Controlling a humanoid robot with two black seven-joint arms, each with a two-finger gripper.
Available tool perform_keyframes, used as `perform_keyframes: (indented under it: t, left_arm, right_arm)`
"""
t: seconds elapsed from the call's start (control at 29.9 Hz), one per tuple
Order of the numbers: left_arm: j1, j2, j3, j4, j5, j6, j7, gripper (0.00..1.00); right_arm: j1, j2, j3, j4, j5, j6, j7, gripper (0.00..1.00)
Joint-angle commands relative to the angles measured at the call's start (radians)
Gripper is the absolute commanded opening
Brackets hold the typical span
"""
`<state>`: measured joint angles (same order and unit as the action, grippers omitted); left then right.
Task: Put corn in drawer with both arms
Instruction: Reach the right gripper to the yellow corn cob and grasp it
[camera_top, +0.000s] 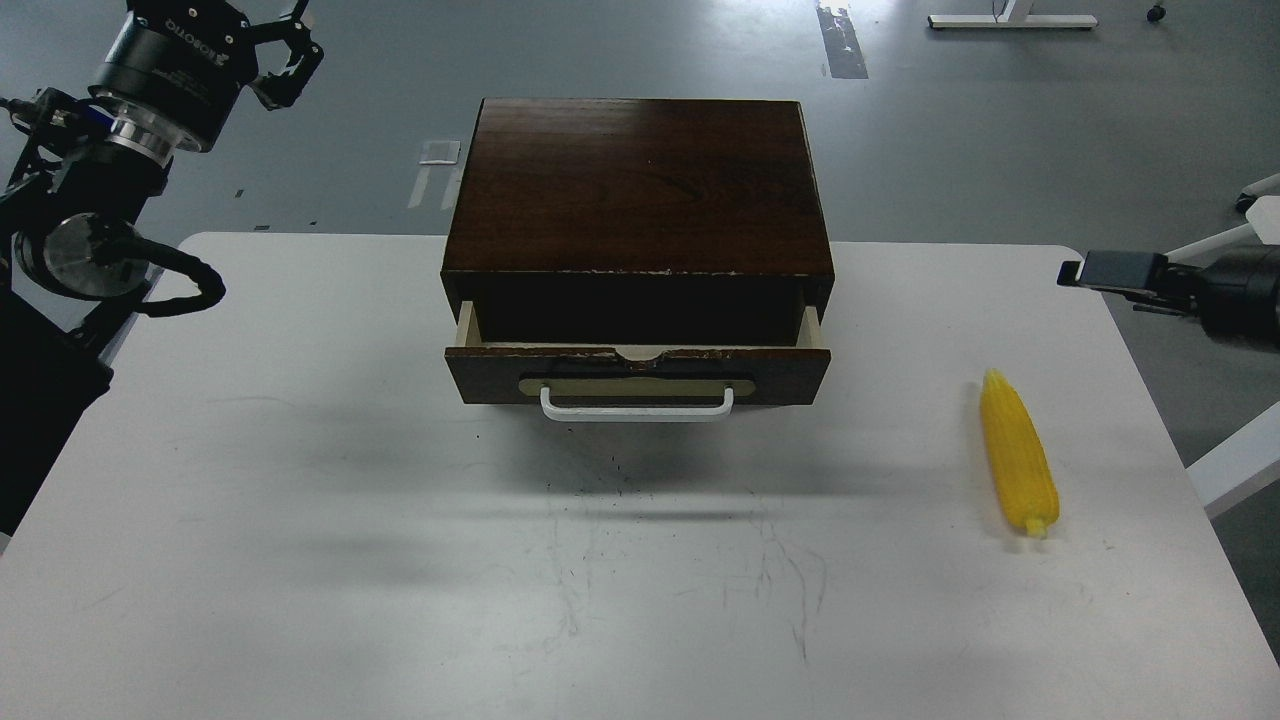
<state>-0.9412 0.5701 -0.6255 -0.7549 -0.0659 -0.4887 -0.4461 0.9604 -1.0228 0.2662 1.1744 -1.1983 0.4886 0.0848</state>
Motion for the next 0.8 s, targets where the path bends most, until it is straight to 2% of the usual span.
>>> perform_keyframes:
  t: [0.0,0.2,0.23,0.4,0.64,0.77]
  left_arm:
    - [0.001,0.008,-0.002,-0.003,0.001,0.000,-0.006,0.98]
    - [0.002,0.017,-0.002,-0.011,0.003,0.000,-0.009,0.98]
    - [0.004,0.017,-0.002,-0.009,0.003,0.000,-0.011,0.98]
    - [0.018,0.028,-0.002,-0.011,0.003,0.000,-0.011,0.98]
    - [0.022,0.027,-0.003,-0.009,0.003,0.000,-0.011,0.98]
    - [0.021,0.028,-0.003,-0.011,0.003,0.000,-0.009,0.98]
  right_arm:
    - [-0.002,0.047,-0.091,-0.009,-0.033,0.000,0.000,1.00]
    - [-0.015,0.118,-0.209,-0.028,-0.033,-0.036,-0.002,1.00]
    - [-0.017,0.134,-0.226,-0.038,-0.035,-0.050,-0.003,0.95]
    - [-0.032,0.144,-0.265,-0.073,-0.035,-0.062,-0.005,0.82]
    - [-0.060,0.176,-0.269,-0.102,-0.035,-0.062,-0.007,0.73]
    - [-0.058,0.222,-0.268,-0.165,-0.035,-0.067,-0.005,0.59]
